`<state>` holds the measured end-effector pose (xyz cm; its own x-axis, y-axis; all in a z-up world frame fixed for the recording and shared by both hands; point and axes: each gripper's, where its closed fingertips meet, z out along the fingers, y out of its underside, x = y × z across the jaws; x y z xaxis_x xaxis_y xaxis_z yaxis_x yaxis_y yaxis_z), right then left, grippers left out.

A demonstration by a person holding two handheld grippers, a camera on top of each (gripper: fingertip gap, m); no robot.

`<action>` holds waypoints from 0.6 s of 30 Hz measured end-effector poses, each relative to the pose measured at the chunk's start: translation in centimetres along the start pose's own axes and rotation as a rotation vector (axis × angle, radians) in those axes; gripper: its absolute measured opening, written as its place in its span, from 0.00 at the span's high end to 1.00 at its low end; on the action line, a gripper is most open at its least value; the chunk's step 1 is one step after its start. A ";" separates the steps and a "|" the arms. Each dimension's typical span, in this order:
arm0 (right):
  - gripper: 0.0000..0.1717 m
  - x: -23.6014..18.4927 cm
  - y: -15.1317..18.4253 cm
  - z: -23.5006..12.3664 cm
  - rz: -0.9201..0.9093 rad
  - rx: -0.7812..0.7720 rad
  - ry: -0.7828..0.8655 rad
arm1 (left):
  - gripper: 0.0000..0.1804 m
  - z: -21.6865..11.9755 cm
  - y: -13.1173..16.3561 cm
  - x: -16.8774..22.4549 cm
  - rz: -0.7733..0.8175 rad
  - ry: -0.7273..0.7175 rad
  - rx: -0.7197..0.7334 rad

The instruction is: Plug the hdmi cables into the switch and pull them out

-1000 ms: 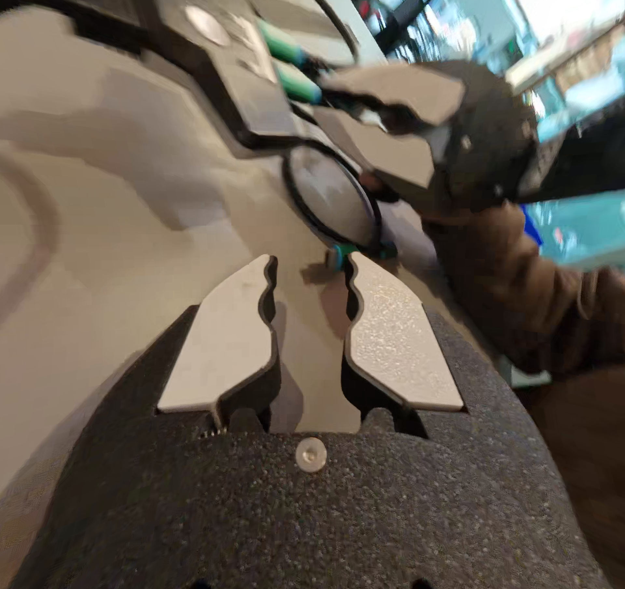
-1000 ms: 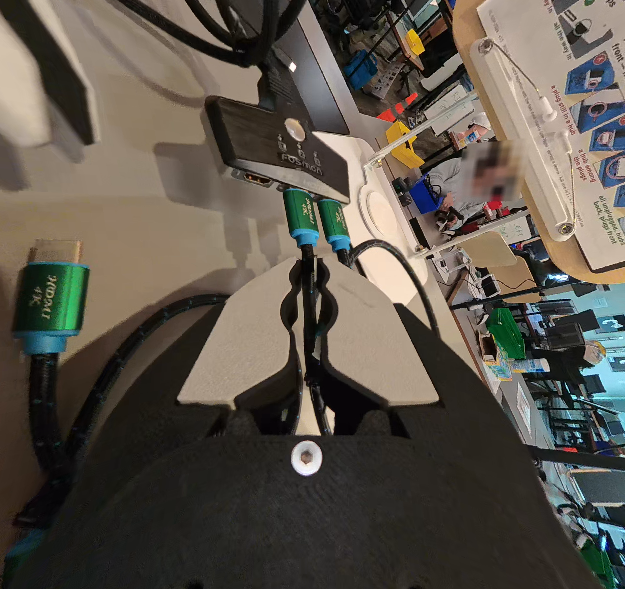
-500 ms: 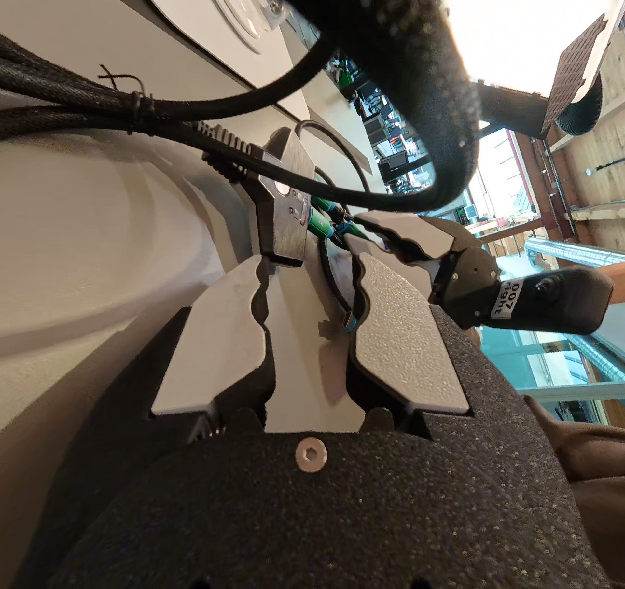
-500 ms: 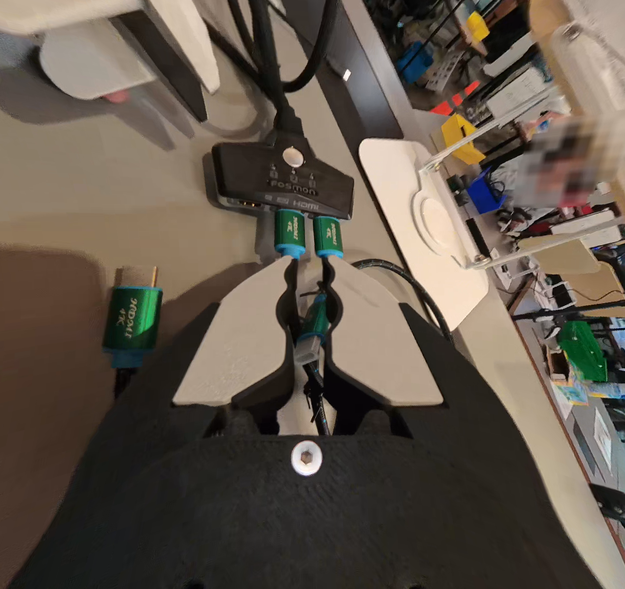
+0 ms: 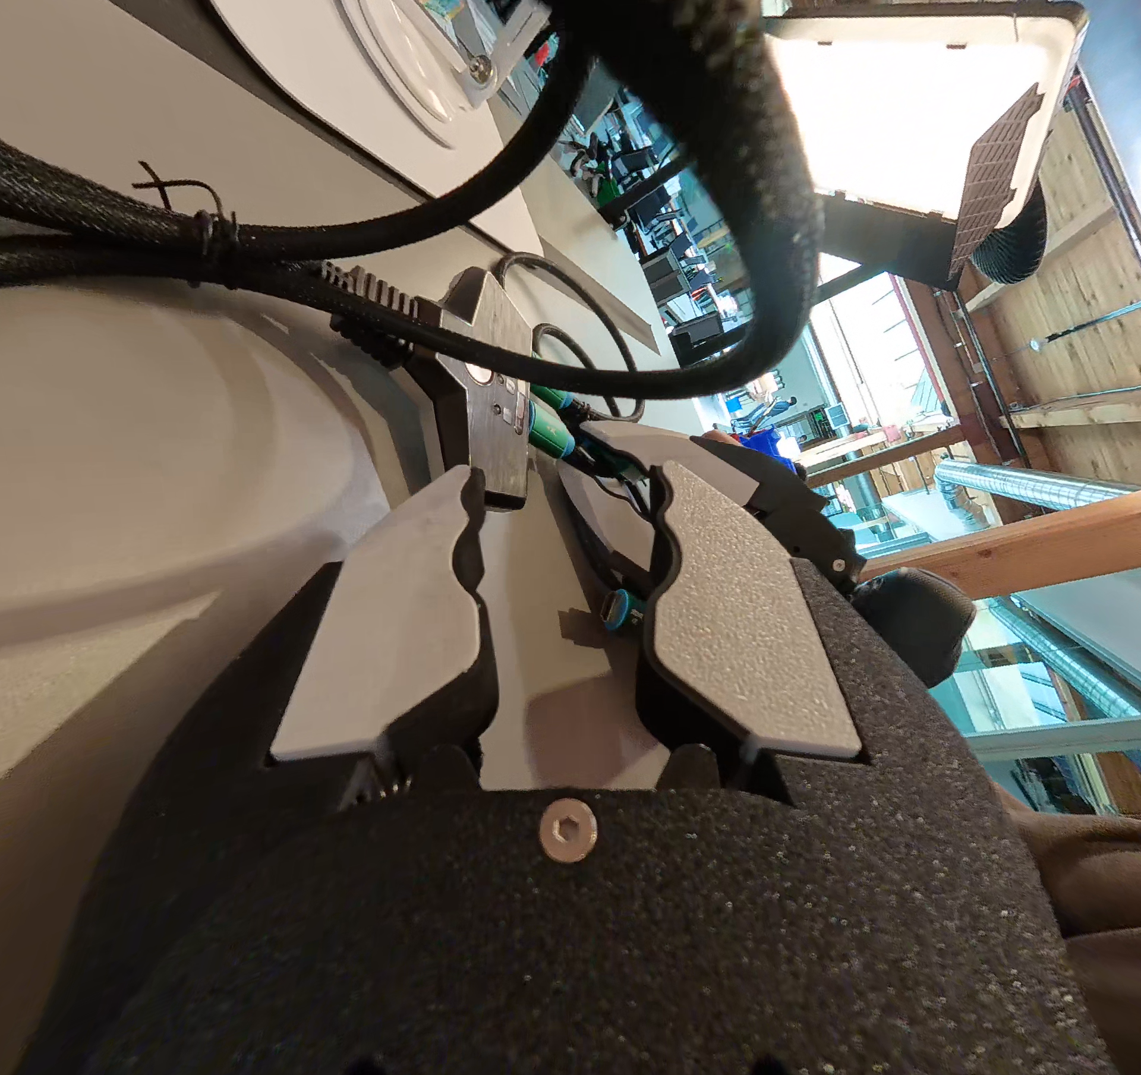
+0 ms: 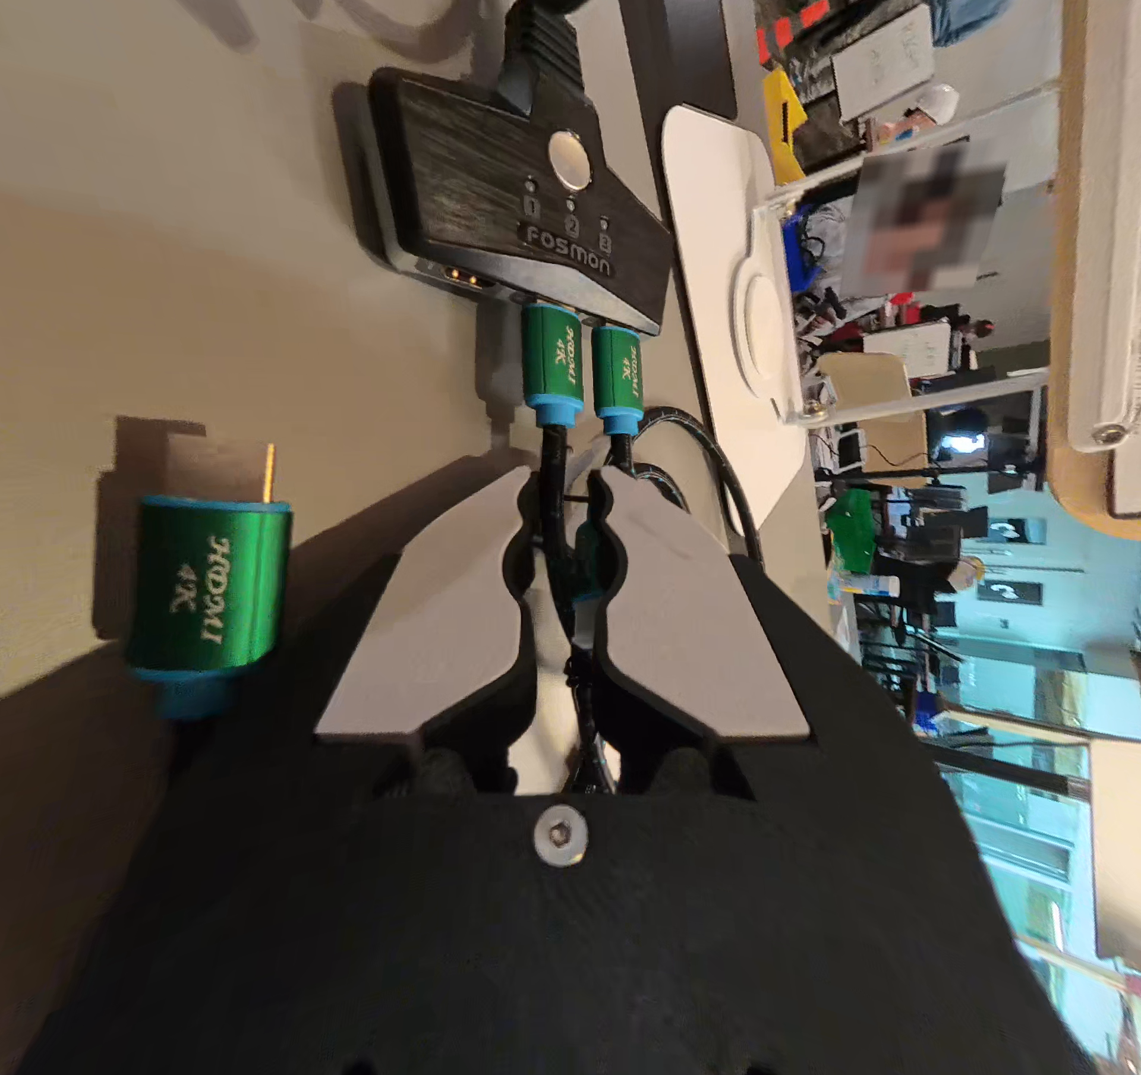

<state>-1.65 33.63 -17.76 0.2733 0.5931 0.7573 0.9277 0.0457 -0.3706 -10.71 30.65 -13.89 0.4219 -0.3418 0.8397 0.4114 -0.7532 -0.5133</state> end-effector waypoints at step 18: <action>0.96 1.9 -5.3 -4.3 -0.117 0.373 0.194 | 0.70 0.1 -2.0 1.1 -0.237 0.233 0.097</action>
<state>-4.96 31.08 -12.03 0.2473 0.4058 0.8799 0.8099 0.4119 -0.4176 -11.05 31.83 -11.98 0.1138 -0.2915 0.9498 0.5554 -0.7740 -0.3041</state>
